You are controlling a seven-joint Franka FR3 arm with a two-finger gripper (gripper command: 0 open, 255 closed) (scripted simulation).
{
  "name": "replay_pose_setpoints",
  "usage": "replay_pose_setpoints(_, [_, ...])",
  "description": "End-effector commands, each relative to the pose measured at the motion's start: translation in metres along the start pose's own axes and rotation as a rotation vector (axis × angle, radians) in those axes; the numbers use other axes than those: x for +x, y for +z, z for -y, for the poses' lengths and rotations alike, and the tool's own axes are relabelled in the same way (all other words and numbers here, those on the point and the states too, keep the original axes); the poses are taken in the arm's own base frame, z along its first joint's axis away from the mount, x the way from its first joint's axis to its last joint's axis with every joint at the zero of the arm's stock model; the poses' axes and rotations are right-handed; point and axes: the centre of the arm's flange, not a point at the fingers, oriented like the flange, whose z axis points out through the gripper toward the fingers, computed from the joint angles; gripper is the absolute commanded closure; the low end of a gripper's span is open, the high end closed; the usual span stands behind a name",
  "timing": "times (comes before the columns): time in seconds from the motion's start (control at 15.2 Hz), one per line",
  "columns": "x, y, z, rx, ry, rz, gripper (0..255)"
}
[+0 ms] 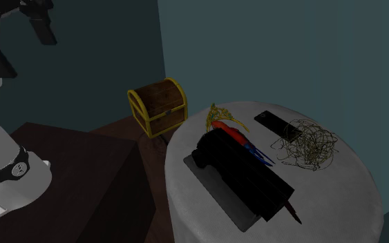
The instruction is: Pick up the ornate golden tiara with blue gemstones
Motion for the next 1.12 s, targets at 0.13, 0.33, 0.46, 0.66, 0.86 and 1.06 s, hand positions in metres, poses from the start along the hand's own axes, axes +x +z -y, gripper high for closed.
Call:
replay_pose_setpoints(0.13, [0.017, 0.014, 0.016, -0.004, -0.003, 0.003, 0])
replay_pose_setpoints(0.33, [0.041, 0.035, 0.04, -0.011, -0.009, 0.008, 0])
replay_pose_setpoints(0.46, [0.058, 0.05, 0.057, -0.015, -0.012, 0.011, 0])
replay_pose_setpoints(0.66, [0.082, 0.071, 0.081, -0.021, -0.017, 0.016, 0])
replay_pose_setpoints(0.86, [0.106, 0.093, 0.105, -0.027, -0.023, 0.021, 0])
replay_pose_setpoints(1.06, [0.13, 0.115, 0.129, -0.034, -0.028, 0.025, 0])
